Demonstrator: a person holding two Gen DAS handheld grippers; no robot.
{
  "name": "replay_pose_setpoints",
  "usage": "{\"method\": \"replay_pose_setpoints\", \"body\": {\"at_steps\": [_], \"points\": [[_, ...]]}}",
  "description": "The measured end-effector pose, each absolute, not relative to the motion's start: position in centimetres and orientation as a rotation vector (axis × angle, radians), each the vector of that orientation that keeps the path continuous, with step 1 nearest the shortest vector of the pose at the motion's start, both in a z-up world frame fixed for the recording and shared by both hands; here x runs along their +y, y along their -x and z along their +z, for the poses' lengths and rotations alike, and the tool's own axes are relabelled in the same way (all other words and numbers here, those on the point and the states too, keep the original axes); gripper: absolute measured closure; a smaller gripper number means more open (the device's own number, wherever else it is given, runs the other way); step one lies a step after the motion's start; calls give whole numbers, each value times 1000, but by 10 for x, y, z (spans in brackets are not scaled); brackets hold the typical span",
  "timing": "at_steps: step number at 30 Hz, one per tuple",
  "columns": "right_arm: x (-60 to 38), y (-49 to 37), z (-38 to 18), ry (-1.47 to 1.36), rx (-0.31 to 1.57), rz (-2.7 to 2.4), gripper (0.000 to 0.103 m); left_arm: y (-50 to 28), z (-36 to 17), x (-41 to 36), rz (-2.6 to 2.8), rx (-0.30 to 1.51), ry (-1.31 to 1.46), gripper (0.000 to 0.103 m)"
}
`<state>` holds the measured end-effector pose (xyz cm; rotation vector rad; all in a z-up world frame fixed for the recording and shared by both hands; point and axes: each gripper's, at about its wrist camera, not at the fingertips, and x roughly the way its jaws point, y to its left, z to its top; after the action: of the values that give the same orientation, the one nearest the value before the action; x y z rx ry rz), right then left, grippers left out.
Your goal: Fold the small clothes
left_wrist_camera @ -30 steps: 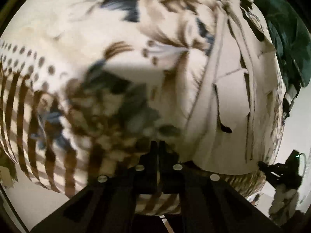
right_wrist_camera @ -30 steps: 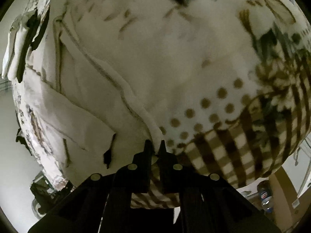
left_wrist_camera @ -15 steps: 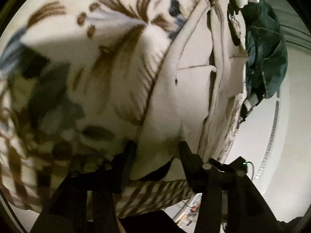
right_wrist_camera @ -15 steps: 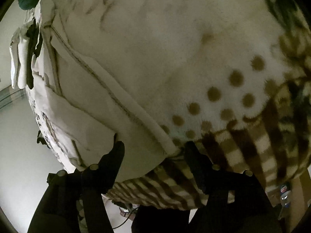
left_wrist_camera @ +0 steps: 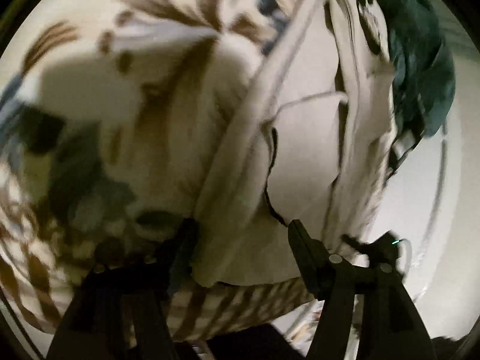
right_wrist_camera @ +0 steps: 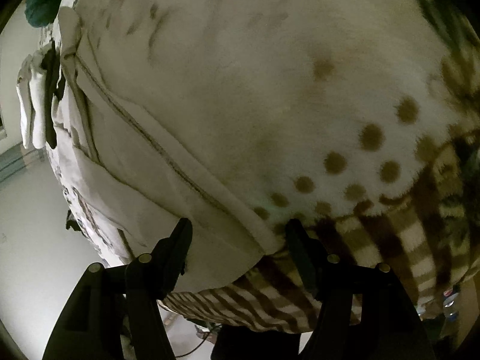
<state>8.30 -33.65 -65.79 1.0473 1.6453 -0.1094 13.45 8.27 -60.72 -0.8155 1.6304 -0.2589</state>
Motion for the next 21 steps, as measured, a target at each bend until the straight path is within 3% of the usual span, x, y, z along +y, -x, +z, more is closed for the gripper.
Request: {"method": "replay_pose_setpoints", "body": {"at_steps": [1, 2, 3, 4, 13, 21], "points": [[-334, -83, -655, -1028, 1645, -105, 47, -136, -605, 79, -252, 1633, 793, 47], [-331, -84, -654, -1007, 1645, -97, 58, -136, -600, 77, -252, 1622, 766, 66], [-327, -85, -652, -987, 1650, -83, 80, -135, -597, 76, -257, 1617, 751, 86], [-325, -86, -649, -985, 1643, -74, 92, -135, -596, 73, -255, 1632, 725, 100], [-325, -100, -581, -958, 1505, -47, 95, -147, -552, 102, -243, 1540, 867, 100], [-331, -195, -533, -862, 1373, 4, 96, -246, -530, 99, -261, 1383, 980, 100]]}}
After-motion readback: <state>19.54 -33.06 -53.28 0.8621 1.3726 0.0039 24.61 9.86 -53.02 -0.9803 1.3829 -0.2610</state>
